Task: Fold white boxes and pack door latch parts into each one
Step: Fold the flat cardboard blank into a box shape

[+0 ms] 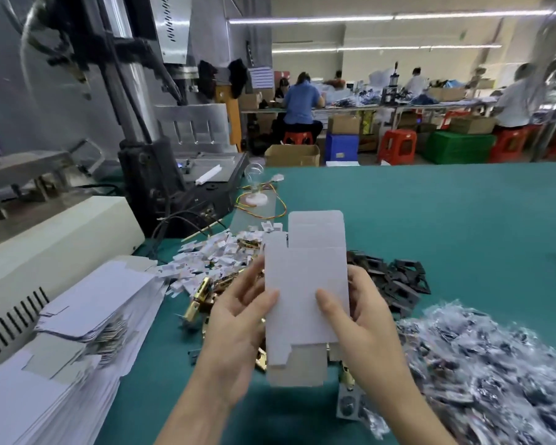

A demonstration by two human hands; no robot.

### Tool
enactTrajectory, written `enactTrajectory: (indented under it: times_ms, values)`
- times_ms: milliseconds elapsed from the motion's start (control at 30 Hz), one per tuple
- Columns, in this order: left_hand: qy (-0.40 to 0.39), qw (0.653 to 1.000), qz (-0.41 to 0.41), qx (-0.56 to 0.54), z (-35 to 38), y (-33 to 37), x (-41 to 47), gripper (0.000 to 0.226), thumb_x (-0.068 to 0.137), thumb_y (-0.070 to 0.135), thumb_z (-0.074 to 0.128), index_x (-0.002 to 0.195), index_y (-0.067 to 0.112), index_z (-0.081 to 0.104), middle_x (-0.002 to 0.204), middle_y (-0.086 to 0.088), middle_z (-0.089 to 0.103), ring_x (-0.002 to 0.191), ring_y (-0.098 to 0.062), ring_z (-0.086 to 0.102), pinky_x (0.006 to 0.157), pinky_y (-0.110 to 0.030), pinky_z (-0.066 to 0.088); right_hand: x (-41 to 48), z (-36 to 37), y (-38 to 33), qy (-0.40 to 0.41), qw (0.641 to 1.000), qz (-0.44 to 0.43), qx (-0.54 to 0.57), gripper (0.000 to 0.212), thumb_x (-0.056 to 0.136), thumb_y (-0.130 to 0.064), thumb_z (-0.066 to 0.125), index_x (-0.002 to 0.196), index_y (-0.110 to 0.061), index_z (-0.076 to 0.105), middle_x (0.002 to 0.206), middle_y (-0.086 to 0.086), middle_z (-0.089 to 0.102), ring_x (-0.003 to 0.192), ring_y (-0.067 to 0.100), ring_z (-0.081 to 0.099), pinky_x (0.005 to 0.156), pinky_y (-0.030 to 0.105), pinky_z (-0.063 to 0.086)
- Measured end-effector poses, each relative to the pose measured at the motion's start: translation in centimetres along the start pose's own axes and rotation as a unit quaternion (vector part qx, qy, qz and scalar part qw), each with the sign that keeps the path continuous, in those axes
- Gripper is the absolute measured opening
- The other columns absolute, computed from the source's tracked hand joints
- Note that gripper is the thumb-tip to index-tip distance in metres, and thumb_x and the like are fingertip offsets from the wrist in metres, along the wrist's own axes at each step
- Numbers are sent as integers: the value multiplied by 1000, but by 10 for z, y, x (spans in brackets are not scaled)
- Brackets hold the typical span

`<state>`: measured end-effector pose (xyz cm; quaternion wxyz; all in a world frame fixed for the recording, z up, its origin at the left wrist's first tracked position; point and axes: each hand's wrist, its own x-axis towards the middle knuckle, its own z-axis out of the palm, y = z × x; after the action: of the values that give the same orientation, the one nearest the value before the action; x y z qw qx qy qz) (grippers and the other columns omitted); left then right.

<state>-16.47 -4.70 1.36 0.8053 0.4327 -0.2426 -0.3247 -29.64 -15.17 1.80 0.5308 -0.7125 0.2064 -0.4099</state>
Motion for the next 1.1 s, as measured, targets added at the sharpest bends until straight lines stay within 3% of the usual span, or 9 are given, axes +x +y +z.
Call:
enactTrajectory:
  times_ms: [200, 367, 433, 533, 633, 700, 900, 1033, 1100]
  values:
    - [-85, 993, -79, -14, -28, -16, -11, 79, 56, 52, 102, 127, 28, 77, 128, -6, 76, 102, -17, 76, 68, -31, 65, -9, -3, 23, -60, 984, 105, 128, 45, 95, -27, 73, 128, -45, 49, 111, -2, 77, 95, 23, 77, 71, 34, 63]
    - [-116, 986, -119, 1, -27, -26, -18, 113, 56, 48, 102, 150, 10, 51, 148, -19, 61, 135, -41, 59, 112, -63, 47, -20, 1, 24, -78, 988, 104, 81, 54, 80, -47, 77, 128, -52, 52, 126, -8, 66, 109, 21, 72, 89, 51, 60]
    - [-125, 987, -89, 36, -26, -29, -21, 119, 58, 60, 97, 154, 13, 46, 150, -20, 58, 140, -47, 52, 117, -71, 35, -23, 1, 21, -106, 991, 87, 7, 65, 72, -63, 73, 131, -59, 47, 130, -21, 58, 118, 7, 63, 95, 41, 56]
    - [-100, 991, -26, 81, -23, -30, -20, 104, 57, 74, 90, 146, 32, 57, 149, -11, 61, 138, -40, 56, 112, -66, 45, -28, 3, 13, -142, 986, 44, -78, 79, 63, -78, 64, 137, -64, 38, 136, -39, 46, 127, -10, 48, 96, 21, 44]
    - [-61, 984, 45, 160, -24, -28, -16, 100, 51, 87, 82, 136, 37, 64, 134, -5, 69, 123, -27, 66, 95, -44, 58, -32, 11, 11, -174, 981, 52, -69, 84, 58, -76, 66, 136, -67, 35, 138, -36, 43, 129, -5, 48, 97, 24, 46]
    - [-52, 970, 97, 218, -27, -27, -13, 96, 54, 91, 76, 129, 32, 67, 129, -11, 64, 111, -43, 62, 89, -63, 51, -33, 14, 12, -192, 978, 76, -22, 81, 60, -71, 72, 133, -69, 38, 135, -28, 48, 126, 0, 54, 97, 28, 51]
    - [-19, 946, 173, 272, -28, -26, -12, 68, 69, 90, 68, 105, 32, 66, 115, 4, 55, 87, -24, 55, 70, -53, 51, -30, 19, 16, -270, 929, 164, 192, 98, 49, -59, 95, 137, -39, 56, 133, -2, 65, 121, 22, 67, 100, 44, 56]
    - [10, 939, 168, 300, -32, -23, -11, 52, 77, 83, 69, 81, 32, 58, 98, 3, 52, 80, -21, 48, 71, -43, 43, -24, 22, 1, -308, 877, 248, 272, 145, 10, -52, 102, 136, -3, 51, 97, 8, 76, 81, 22, 76, 66, 34, 63]
    - [12, 935, 170, 312, -32, -21, -10, 51, 81, 81, 66, 78, 31, 57, 96, 3, 51, 81, -22, 48, 70, -45, 45, -29, 9, -20, -307, 882, 236, 268, 94, 51, -18, 103, 126, 1, 51, 111, 16, 67, 93, 22, 69, 65, 14, 55]
